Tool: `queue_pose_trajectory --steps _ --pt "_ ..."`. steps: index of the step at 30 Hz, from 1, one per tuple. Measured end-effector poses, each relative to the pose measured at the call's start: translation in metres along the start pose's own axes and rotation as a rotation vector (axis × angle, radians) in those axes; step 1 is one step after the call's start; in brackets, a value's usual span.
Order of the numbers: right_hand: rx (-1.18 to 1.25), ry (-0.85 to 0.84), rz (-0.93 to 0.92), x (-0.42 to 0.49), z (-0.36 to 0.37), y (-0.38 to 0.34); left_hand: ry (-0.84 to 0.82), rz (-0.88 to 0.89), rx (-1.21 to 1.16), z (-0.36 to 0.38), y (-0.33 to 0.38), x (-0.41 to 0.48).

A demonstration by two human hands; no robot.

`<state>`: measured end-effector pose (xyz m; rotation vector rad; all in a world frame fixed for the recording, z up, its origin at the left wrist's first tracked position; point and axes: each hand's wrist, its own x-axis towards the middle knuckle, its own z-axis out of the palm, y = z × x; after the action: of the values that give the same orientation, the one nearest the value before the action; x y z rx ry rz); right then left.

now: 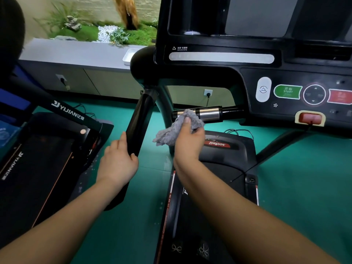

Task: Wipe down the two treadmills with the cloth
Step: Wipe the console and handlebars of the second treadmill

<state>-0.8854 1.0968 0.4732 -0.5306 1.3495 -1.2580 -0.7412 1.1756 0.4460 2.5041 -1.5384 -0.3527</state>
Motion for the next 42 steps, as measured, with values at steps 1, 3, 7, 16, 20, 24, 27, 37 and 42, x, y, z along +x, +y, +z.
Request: queue_pose_trajectory --steps 1,3,7,16,20,24,27,37,42 --pt "-0.007 -0.022 0.001 -0.001 0.003 0.004 -0.002 0.000 -0.003 0.000 0.000 0.000" --pt "-0.025 -0.062 0.001 -0.004 0.006 0.010 -0.004 0.001 -0.008 0.000 0.000 0.000" --pt "0.009 -0.169 0.091 -0.009 0.011 0.014 0.000 0.003 -0.008 0.001 -0.001 0.000" --pt "-0.527 -0.578 -0.463 -0.029 -0.028 -0.060 -0.003 0.001 0.000 -0.001 -0.001 0.001" --pt "-0.918 -0.498 -0.967 0.005 -0.040 -0.139 -0.009 0.002 0.000 -0.001 -0.002 0.000" --pt "-1.685 -0.676 -0.929 0.049 -0.038 -0.154 -0.004 0.012 0.011 0.000 -0.003 0.001" --pt "-1.919 -0.815 -0.711 0.063 -0.031 -0.146 -0.003 0.015 0.012 0.001 -0.003 0.001" --pt "-1.771 -1.101 -0.393 0.070 0.018 -0.127 0.018 0.017 0.008 0.005 -0.005 0.003" --pt "-1.922 -0.975 -0.377 0.083 -0.007 -0.145 0.010 0.019 0.005 0.006 -0.007 0.003"
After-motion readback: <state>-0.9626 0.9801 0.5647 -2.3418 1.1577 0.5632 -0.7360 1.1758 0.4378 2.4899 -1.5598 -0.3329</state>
